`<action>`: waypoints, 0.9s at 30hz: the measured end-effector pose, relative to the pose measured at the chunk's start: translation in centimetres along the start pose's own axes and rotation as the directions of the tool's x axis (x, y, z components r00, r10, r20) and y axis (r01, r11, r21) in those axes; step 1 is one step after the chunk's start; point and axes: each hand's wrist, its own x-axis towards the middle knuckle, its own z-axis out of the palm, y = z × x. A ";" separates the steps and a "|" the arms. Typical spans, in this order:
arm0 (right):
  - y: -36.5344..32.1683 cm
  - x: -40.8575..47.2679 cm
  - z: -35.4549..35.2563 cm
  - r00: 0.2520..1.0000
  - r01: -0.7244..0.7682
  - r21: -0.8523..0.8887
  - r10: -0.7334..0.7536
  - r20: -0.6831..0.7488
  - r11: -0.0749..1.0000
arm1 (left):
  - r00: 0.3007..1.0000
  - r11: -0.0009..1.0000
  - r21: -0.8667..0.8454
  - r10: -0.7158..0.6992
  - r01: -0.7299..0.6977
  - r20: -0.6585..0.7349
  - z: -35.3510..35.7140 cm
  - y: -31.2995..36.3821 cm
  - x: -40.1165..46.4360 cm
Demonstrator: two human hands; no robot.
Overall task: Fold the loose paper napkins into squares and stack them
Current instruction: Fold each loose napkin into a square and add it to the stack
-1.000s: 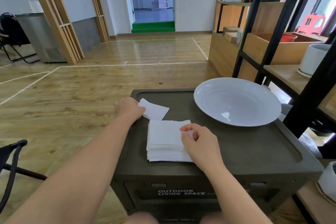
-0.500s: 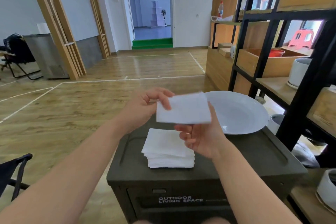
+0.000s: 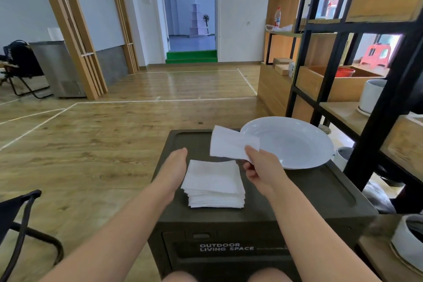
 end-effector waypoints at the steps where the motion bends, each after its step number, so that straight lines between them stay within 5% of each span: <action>1: 0.3 0.2 -0.4 0.998 -0.058 0.129 0.058 0.010 0.990 | 0.999 0.998 -0.049 -0.041 0.042 0.024 0.3 -0.7 -0.3; 6: 2.4 0.6 -1.5 0.964 -0.264 0.496 0.233 0.124 0.827 | 0.990 0.968 -0.213 -0.111 0.129 0.092 1.9 -2.2 -2.1; 18: 2.2 0.7 -1.1 0.978 -0.206 0.374 0.194 0.071 0.904 | 0.992 0.973 -0.200 -0.102 0.116 0.076 2.1 -1.9 -2.8; 22: 1.3 0.3 -1.2 1.000 -0.007 0.031 0.007 0.023 0.999 | 0.997 0.987 -0.156 0.028 -0.038 -0.069 1.0 -0.7 -2.4; 27: 0.1 -0.6 0.6 0.978 0.164 -0.358 -0.103 0.184 0.919 | 0.995 0.995 0.000 0.098 -0.098 -0.008 1.0 1.1 -1.6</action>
